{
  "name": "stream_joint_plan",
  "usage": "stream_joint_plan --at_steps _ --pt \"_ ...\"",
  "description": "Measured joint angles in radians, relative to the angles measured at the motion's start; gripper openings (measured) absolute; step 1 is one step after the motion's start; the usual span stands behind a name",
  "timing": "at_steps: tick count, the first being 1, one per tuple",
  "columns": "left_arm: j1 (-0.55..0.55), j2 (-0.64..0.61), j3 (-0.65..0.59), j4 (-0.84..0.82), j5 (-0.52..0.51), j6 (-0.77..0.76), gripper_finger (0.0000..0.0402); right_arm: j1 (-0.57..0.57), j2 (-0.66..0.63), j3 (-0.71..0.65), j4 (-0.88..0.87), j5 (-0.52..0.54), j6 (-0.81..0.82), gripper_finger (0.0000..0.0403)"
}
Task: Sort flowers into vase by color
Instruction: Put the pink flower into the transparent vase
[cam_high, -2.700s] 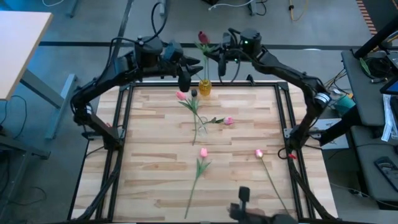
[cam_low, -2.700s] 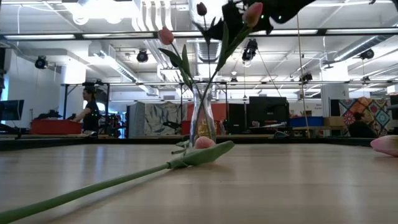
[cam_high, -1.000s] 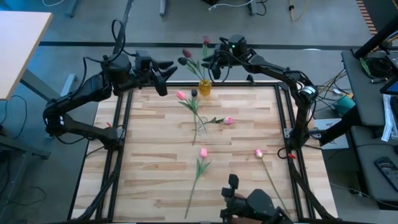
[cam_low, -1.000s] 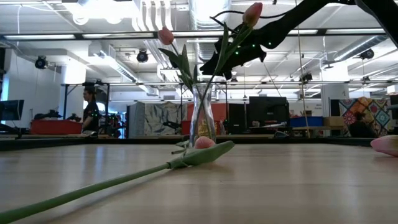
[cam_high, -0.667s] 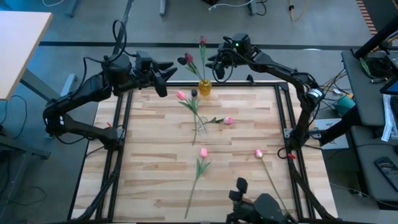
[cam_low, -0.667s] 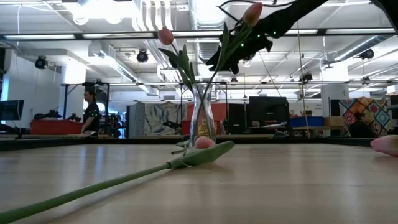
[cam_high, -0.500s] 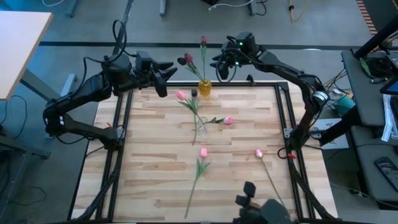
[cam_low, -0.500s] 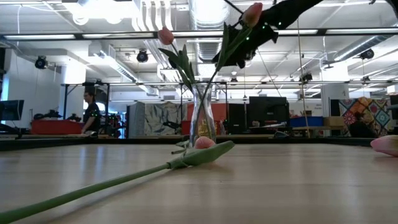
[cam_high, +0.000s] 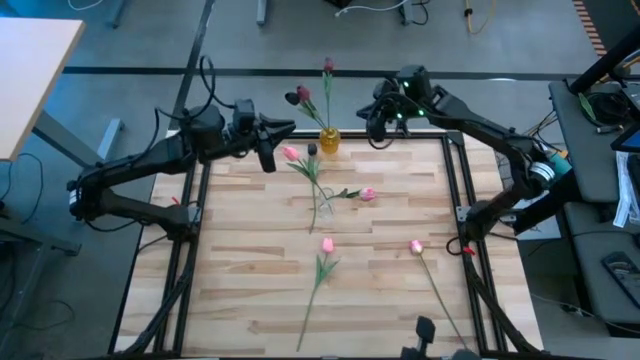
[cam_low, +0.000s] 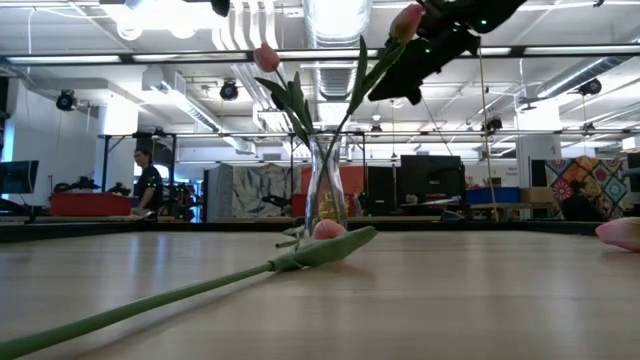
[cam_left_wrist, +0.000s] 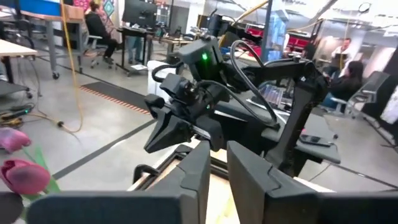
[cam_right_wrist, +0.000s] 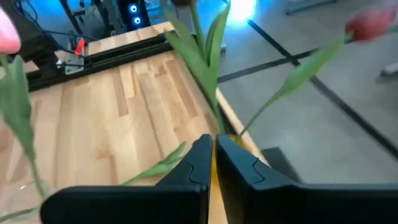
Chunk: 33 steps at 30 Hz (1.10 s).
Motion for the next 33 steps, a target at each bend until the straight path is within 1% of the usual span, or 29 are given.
stream_joint_plan --at_steps 6,10,14,17,23,28,33 --pt "0.000 -0.035 -0.054 0.019 0.010 -0.006 0.0015 0.018 -0.132 -0.210 0.118 0.009 0.108 0.0013" --pt "0.000 -0.043 -0.061 0.020 0.010 -0.007 0.0003 0.053 -0.226 -0.319 0.123 0.074 0.166 0.0012" --pt "0.000 -0.040 -0.061 0.020 0.010 -0.007 0.0001 0.089 -0.315 -0.398 0.090 0.076 0.261 0.0012" --pt "0.000 -0.036 -0.061 0.020 0.010 -0.005 0.0000 0.120 -0.374 -0.434 0.026 0.088 0.310 0.0012" --pt "0.000 -0.021 -0.061 0.020 0.014 0.001 0.0000 0.183 -0.466 -0.478 -0.086 0.183 0.345 0.0012" --pt "0.000 -0.009 -0.061 0.025 0.015 0.001 0.0000 0.211 -0.505 -0.479 -0.155 0.212 0.371 0.0012" --pt "0.000 -0.002 -0.062 0.026 0.067 0.002 0.0000 0.219 -0.519 -0.479 -0.186 0.218 0.382 0.0012"
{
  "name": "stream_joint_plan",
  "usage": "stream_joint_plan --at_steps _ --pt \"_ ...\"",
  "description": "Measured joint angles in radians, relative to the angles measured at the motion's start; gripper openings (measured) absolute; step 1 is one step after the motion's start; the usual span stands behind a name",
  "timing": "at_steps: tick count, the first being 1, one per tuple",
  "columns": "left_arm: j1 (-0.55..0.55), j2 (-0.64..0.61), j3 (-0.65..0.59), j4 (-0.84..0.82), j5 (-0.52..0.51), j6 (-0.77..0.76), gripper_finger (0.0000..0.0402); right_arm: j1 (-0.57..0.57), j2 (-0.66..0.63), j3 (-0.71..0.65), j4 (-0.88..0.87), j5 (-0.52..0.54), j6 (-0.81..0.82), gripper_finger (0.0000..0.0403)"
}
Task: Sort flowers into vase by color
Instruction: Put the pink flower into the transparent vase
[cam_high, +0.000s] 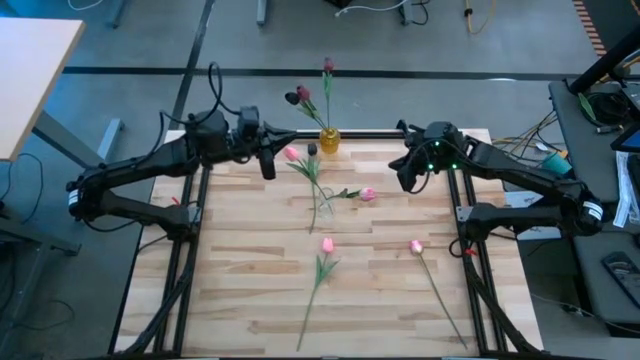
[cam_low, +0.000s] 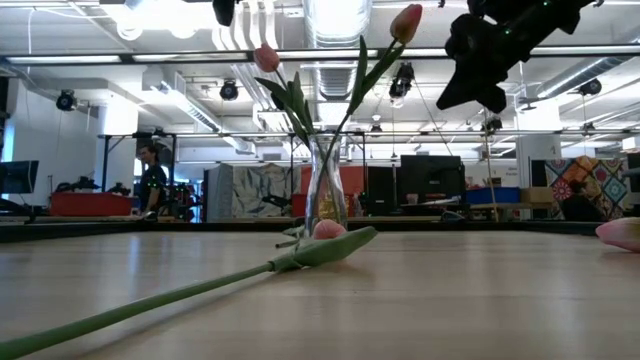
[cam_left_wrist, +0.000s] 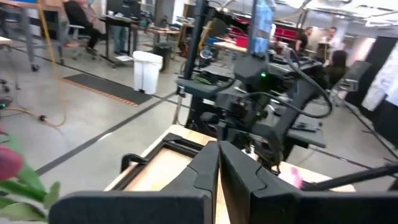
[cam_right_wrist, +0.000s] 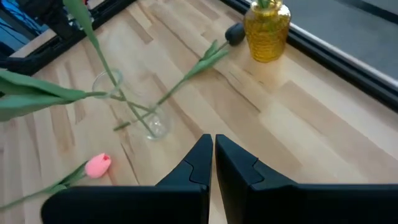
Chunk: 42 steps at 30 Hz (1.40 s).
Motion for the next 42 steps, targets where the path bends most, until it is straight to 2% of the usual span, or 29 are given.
stream_joint_plan --at_steps 8,16,37,42 --pt "0.000 0.012 0.000 -0.001 0.035 0.010 0.0000 0.025 0.002 0.000 -0.063 0.007 0.034 0.0012" --pt "0.000 0.023 0.000 -0.003 0.038 0.010 0.0000 0.099 0.002 0.000 -0.191 0.017 0.118 0.0012" --pt "0.000 0.025 0.000 -0.005 0.038 0.010 0.0000 0.362 -0.029 0.000 -0.562 0.051 0.423 0.0013" --pt "0.002 0.025 0.000 -0.013 0.039 0.010 0.0000 0.439 -0.029 0.000 -0.587 0.051 0.533 0.0013"
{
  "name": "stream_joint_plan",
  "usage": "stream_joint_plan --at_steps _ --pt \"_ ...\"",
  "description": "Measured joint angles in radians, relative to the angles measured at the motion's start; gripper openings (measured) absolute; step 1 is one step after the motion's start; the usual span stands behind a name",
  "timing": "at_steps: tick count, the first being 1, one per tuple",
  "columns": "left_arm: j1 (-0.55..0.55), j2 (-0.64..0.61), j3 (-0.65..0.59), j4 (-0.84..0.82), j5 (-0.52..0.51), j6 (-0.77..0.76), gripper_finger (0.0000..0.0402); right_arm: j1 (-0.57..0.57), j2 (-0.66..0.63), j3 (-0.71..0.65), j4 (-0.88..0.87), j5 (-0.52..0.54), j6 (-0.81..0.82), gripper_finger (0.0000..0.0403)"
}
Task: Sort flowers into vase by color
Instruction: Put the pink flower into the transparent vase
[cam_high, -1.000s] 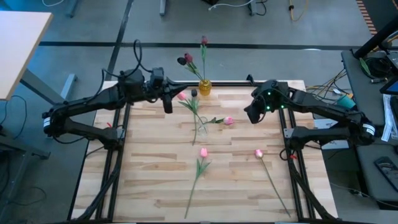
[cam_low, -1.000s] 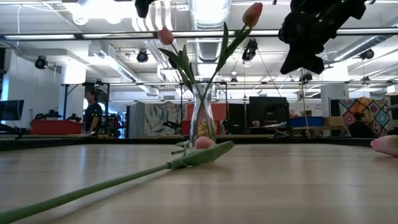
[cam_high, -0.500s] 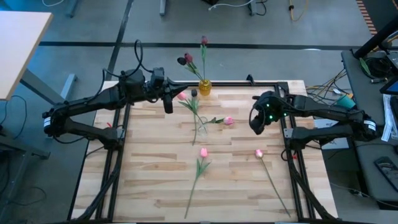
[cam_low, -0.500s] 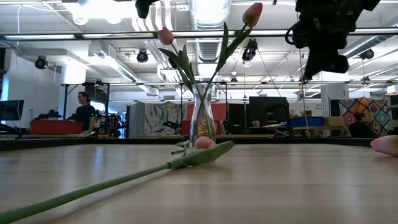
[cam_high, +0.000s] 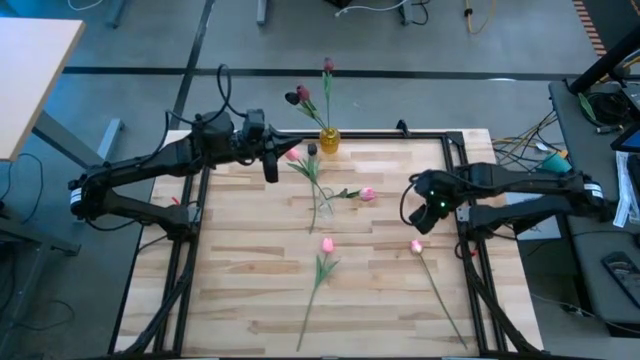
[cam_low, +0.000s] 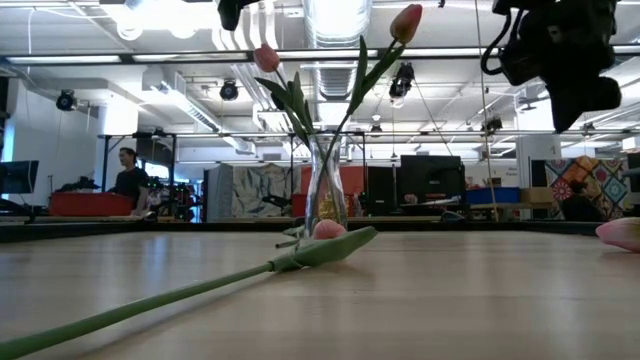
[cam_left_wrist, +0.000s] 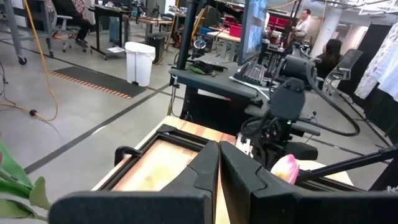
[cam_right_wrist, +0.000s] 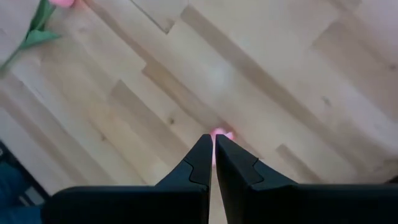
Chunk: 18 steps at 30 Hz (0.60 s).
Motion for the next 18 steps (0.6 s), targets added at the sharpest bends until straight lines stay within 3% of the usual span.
stream_joint_plan --at_steps 4,9,18 --pt "0.020 0.000 -0.017 -0.004 0.049 -0.013 0.0000 0.070 0.000 0.000 0.000 -0.001 0.077 0.0025" --pt "0.023 -0.004 -0.061 0.043 0.068 -0.028 0.0000 0.183 0.000 0.000 -0.020 -0.008 0.196 0.0069" --pt "0.023 -0.016 -0.074 0.066 0.068 -0.028 0.0000 0.426 0.043 -0.031 -0.007 -0.016 0.534 0.0133"
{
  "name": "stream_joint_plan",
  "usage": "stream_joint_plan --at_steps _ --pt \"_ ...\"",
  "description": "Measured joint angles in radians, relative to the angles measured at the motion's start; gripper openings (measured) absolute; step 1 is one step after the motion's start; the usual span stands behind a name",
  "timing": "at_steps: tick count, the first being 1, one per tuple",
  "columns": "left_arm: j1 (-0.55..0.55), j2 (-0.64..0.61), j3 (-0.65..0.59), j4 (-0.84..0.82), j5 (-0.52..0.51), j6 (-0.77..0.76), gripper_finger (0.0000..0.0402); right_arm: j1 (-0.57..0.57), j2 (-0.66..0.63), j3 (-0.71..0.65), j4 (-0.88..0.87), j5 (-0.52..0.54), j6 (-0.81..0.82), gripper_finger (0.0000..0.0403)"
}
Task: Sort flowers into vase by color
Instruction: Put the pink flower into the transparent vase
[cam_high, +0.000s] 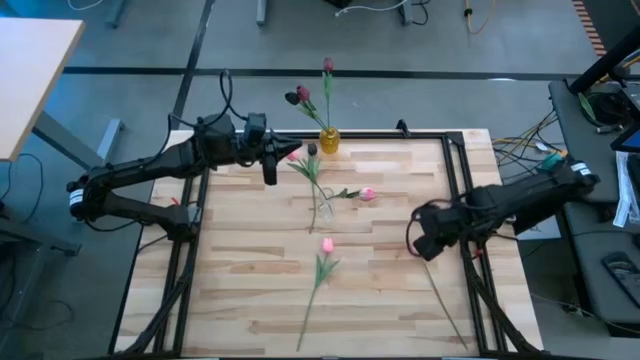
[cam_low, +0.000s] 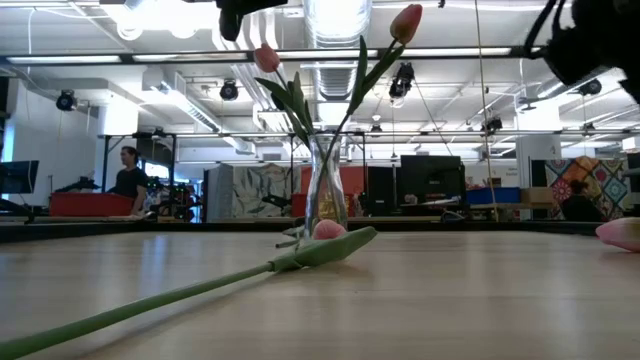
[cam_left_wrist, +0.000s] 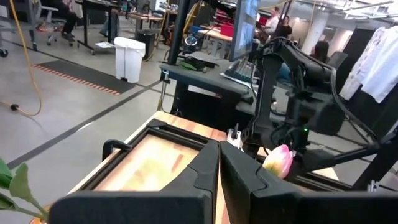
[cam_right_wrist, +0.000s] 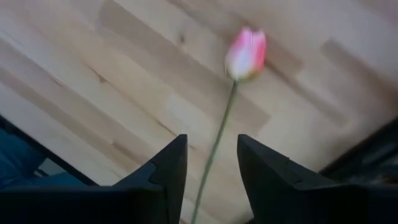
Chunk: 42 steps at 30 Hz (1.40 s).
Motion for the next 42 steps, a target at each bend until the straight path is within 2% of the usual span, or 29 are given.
stream_joint_plan --at_steps 5,9,16,25,31,37,42 --pt "0.000 -0.001 0.000 0.000 0.000 0.015 0.0000 0.105 0.055 -0.039 0.055 -0.022 0.125 0.0139" --pt "0.002 0.000 0.000 0.001 0.000 0.017 0.0000 0.146 0.099 -0.063 0.081 -0.025 0.197 0.0135" --pt "0.002 0.000 0.000 0.000 -0.001 0.017 0.0000 0.163 0.143 -0.147 0.240 -0.056 0.255 0.0134" --pt "0.002 0.000 0.000 0.000 -0.001 0.006 0.0000 0.164 0.189 -0.201 0.270 -0.046 0.270 0.0141" --pt "0.002 0.000 0.000 0.000 -0.001 0.006 0.0000 0.163 0.224 -0.271 0.375 -0.037 0.288 0.0138" --pt "0.003 0.001 0.000 0.000 -0.002 0.005 0.0000 0.163 0.267 -0.299 0.415 -0.025 0.317 0.0111" --pt "0.003 0.001 0.000 0.000 -0.002 0.005 0.0000 0.163 0.288 -0.301 0.428 -0.026 0.270 0.0053"
